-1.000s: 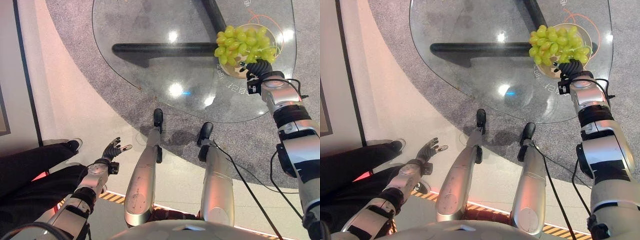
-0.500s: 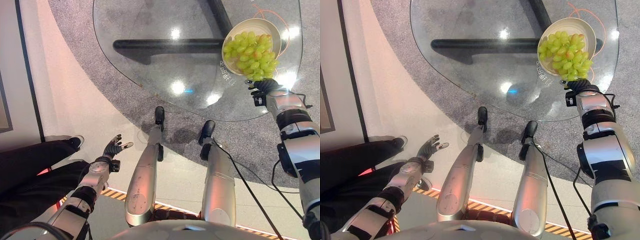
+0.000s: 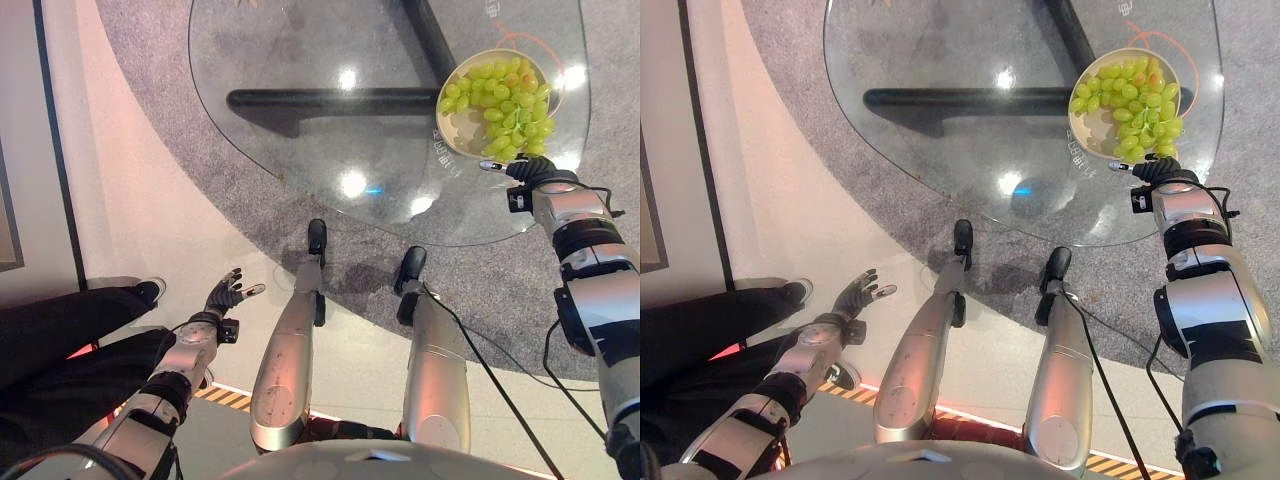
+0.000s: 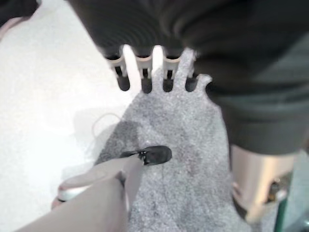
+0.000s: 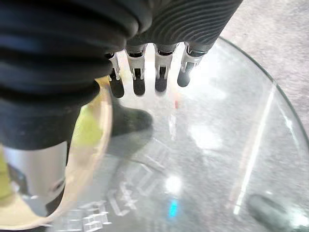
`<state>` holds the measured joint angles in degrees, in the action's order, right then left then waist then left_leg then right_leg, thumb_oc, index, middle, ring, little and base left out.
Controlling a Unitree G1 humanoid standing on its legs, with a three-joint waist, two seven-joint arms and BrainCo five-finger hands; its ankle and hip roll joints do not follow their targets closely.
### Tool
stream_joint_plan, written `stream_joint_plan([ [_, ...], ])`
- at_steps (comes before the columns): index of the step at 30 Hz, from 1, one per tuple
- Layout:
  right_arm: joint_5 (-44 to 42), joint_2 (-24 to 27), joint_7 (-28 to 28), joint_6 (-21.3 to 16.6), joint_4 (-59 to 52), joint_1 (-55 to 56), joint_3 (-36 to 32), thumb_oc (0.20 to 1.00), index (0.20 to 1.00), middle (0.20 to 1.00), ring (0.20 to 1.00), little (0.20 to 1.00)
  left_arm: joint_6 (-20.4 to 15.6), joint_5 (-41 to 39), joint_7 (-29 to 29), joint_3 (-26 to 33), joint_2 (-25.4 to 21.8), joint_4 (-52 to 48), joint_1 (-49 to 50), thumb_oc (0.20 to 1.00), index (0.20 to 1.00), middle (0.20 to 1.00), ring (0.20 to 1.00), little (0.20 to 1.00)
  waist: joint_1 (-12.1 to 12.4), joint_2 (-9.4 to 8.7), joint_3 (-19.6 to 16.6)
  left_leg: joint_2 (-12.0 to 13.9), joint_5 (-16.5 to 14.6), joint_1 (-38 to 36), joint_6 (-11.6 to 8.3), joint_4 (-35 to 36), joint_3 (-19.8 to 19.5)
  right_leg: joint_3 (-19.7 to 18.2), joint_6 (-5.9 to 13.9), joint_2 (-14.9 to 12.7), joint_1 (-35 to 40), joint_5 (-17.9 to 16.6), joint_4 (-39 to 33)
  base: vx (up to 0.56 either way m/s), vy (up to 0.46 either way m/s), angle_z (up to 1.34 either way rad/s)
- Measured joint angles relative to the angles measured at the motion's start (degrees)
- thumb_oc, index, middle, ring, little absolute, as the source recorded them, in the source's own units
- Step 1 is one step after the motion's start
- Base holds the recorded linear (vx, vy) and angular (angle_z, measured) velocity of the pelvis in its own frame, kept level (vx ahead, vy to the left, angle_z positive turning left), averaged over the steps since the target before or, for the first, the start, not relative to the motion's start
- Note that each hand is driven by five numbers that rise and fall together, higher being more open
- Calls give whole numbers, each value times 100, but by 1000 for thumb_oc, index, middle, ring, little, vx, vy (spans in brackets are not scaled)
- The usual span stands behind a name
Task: Pick up fruits into the plate
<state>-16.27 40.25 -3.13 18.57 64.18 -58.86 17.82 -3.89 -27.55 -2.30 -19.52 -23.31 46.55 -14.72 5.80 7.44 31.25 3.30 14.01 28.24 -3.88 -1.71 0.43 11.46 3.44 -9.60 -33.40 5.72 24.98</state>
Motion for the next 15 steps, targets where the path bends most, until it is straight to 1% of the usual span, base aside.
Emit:
stream_joint_plan([
  [5,-431,-3,160,-197,-181,287,-23,1000,1000,1000,1000,1000,98,3,49,15,-2,200,-7,1000,1000,1000,1000,1000,-28,-3,-1,69,-52,-350,-7,11,37,4,5,94,441,-93,-250,37,50,-5],
  [6,-587,-59,234,-316,-341,608,-212,1000,1000,1000,1000,1000,149,8,91,23,3,324,-14,1000,1000,1000,1000,1000,-43,-7,-1,92,-78,-535,-11,19,38,22,8,128,693,-137,-380,41,37,-2],
  [9,-845,-242,243,-562,-646,1319,-335,1000,1000,1000,1000,1000,182,25,169,30,6,512,12,1000,1000,1000,1000,1000,-87,-35,-10,135,-173,-922,-1,84,61,44,33,191,1169,-171,-647,87,41,-2],
  [12,-961,-771,285,-941,-873,2514,-604,1000,1000,1000,1000,1000,281,48,293,100,41,794,56,1000,1000,1000,1000,1000,-210,-110,-39,173,-238,-1480,-16,250,91,67,80,251,1808,-188,-994,128,41,-1],
  [13,-961,-864,292,-1018,-866,2615,-612,1000,1000,1000,1000,1000,278,49,303,118,45,838,73,1000,1000,1000,1000,1000,-231,-130,-64,175,-283,-1537,-24,271,95,57,85,259,1880,-185,-1039,146,33,-2],
  [14,-962,-1110,349,-1169,-860,3073,-658,1000,1000,1000,1000,1000,323,48,360,195,66,949,128,1000,1000,1000,1000,1000,-305,-197,-212,183,-297,-1631,-30,356,99,58,95,282,1992,-193,-1162,210,31,-4],
  [15,-960,-1313,398,-1305,-840,3457,-700,1000,1000,1000,1000,1000,381,60,406,282,94,1080,194,1000,1000,1000,1000,1000,-328,-275,-364,192,-308,-1738,-11,434,110,58,105,310,2113,-216,-1278,261,30,-3],
])
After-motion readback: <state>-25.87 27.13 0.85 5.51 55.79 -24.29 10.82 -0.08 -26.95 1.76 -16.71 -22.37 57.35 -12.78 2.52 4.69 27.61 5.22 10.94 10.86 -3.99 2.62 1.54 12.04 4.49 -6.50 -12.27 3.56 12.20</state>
